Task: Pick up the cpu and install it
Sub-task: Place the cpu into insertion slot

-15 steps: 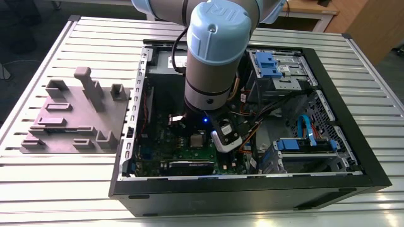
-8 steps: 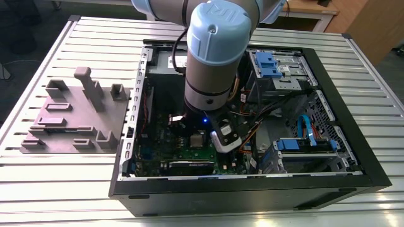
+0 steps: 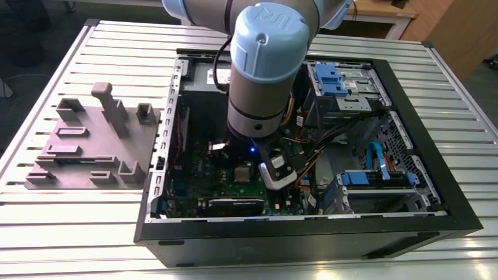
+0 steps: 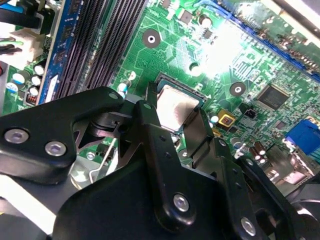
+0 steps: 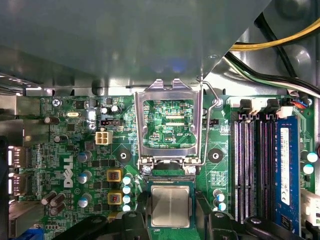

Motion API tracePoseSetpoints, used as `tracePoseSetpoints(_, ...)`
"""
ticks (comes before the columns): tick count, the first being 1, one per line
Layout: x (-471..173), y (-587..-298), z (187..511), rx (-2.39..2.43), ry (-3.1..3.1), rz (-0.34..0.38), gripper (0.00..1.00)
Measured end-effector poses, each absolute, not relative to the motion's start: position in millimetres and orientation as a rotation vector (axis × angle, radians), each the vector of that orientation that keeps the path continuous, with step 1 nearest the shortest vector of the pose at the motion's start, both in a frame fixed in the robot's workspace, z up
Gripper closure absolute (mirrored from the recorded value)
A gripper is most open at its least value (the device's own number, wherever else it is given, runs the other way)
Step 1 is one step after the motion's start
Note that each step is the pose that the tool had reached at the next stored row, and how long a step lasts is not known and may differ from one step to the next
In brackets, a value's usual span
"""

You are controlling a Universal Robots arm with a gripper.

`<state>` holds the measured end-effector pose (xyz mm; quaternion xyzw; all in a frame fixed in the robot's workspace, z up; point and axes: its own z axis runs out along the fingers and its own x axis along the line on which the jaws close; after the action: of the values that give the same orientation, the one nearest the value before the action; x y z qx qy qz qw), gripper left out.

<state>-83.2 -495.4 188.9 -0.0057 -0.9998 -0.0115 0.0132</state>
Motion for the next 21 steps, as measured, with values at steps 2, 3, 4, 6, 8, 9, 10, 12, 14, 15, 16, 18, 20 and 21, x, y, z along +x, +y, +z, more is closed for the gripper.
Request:
tracePoseSetpoints(2, -83.2, -495.4, 188.0, -0.018, -3.115, -0.037, 0.54)
tracePoseSetpoints(3, -83.2, -495.4, 187.6, -0.018, -3.115, -0.038, 0.54)
tracePoseSetpoints(4, -83.2, -495.3, 187.1, -0.018, -3.115, -0.039, 0.54)
tracePoseSetpoints(6, -83.2, -495.4, 186.9, -0.018, -3.115, -0.039, 0.54)
tracePoseSetpoints(8, -83.2, -495.4, 186.8, -0.018, -3.115, -0.039, 0.54)
tracePoseSetpoints(9, -83.2, -495.3, 186.7, -0.018, -3.115, -0.039, 0.54)
tracePoseSetpoints(10, -83.2, -495.3, 186.7, -0.018, -3.115, -0.039, 0.54)
tracePoseSetpoints(12, -83.2, -495.3, 186.7, -0.018, -3.115, -0.040, 0.54)
tracePoseSetpoints(14, -83.2, -495.3, 186.7, -0.018, -3.115, -0.040, 0.54)
tracePoseSetpoints(15, -83.2, -495.3, 186.6, -0.018, -3.115, -0.040, 0.54)
tracePoseSetpoints(16, -83.2, -495.3, 186.6, -0.018, -3.115, -0.040, 0.54)
tracePoseSetpoints(18, -83.2, -495.3, 186.5, -0.018, -3.115, -0.041, 0.53)
tracePoseSetpoints(20, -83.2, -495.3, 186.5, -0.018, -3.115, -0.041, 0.47)
tracePoseSetpoints(21, -83.1, -495.2, 186.5, -0.018, -3.115, -0.041, 0.47)
